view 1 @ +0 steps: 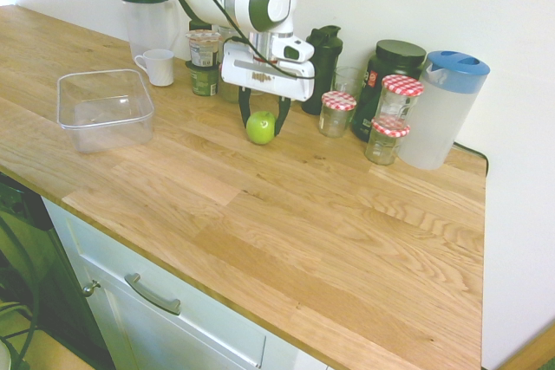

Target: Put the apple into the container

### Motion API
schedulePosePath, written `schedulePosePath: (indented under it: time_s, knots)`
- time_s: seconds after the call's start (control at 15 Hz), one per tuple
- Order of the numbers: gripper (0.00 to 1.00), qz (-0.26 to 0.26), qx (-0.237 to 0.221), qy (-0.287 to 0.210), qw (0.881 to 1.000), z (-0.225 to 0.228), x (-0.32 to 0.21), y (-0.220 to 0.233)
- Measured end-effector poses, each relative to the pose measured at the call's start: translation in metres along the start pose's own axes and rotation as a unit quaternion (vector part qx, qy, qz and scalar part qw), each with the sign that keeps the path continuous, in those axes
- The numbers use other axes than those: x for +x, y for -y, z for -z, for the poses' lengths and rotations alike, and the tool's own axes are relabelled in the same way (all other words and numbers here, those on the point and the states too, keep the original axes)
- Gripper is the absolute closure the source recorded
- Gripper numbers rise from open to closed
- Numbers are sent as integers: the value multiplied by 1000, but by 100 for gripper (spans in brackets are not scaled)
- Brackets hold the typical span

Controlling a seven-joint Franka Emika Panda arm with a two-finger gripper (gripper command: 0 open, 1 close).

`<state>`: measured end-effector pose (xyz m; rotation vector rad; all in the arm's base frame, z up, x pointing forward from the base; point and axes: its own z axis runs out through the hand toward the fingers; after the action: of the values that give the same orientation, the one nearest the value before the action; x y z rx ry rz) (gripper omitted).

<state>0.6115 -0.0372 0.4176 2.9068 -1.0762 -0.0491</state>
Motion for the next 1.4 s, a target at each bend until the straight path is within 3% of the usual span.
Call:
schedulePosePath:
  time_s: [0.2, 0.33, 0.73, 1.0, 1.07, 1.4]
  knots:
    - [100, 53, 17, -11, 998, 81, -57, 29]
    - [100, 95, 19, -13, 995, 103, -114, 63]
    - [100, 170, 6, -11, 985, 57, -284, 123]
    - [100, 157, 26, -24, 987, 8, -305, 124]
    - [0, 153, 22, -24, 988, 1, -305, 123]
    - [0, 139, 5, -11, 990, -25, -298, 125]
